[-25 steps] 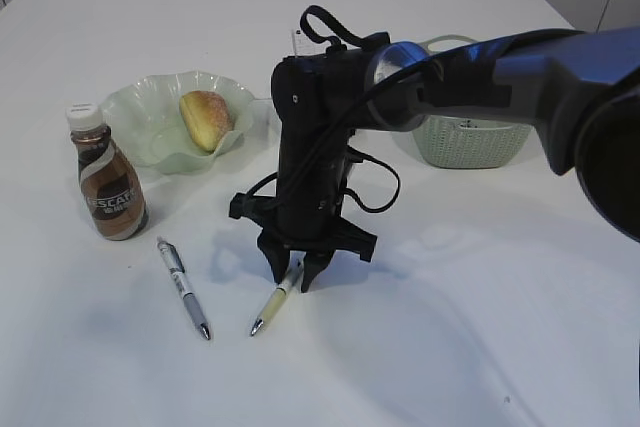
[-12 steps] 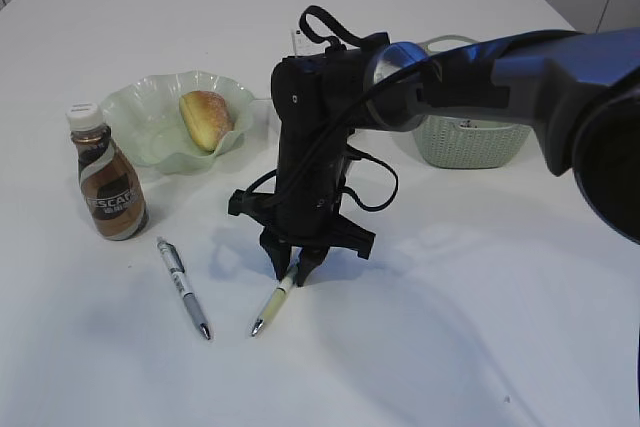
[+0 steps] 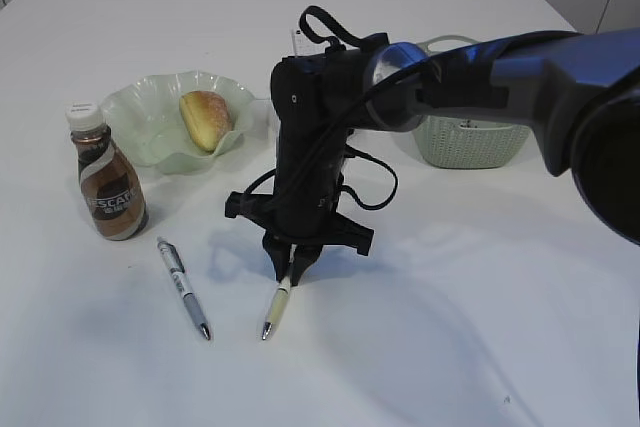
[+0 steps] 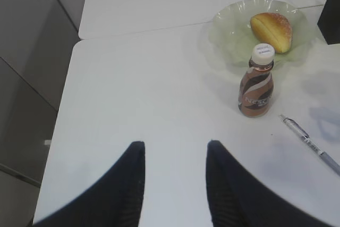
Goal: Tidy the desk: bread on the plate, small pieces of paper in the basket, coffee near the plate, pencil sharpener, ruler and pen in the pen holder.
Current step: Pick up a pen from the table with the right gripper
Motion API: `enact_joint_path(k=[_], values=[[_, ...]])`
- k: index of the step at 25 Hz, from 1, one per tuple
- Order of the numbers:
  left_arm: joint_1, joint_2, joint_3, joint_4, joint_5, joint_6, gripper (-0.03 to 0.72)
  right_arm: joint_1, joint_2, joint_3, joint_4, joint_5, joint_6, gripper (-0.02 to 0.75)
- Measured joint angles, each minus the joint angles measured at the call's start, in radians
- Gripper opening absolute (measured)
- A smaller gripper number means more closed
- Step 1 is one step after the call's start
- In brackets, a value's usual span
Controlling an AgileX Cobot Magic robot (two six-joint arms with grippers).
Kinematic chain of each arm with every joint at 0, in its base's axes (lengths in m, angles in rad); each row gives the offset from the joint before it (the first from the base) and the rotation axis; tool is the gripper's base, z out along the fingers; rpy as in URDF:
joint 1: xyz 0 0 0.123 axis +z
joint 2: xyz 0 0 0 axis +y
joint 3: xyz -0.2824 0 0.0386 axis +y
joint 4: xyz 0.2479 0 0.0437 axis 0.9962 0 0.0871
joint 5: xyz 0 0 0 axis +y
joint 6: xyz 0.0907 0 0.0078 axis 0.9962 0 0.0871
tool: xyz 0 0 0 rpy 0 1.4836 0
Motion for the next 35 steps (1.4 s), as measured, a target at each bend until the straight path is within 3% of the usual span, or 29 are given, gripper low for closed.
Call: enact_joint_path(k=[16,18,27,35], values=[[0.000,0.000,0.000,0.005,0.000,0.000,0.268,0.004,0.016,-0.049,-0.051,0.072,-0.303,0.090],[0.000,0.000,0.000,0.005,0.000,0.000,0.268,0.008,0.035,-0.121,-0.112,0.124,-0.398,0.089],[0.000,0.000,0.000,0.005,0.000,0.000,0.268,0.004,0.037,-0.367,-0.173,0.136,-0.544,0.089],[0.000,0.000,0.000,0.005,-0.022,0.000,0.268,0.004,0.000,-0.419,-0.316,0.144,-0.560,0.089]])
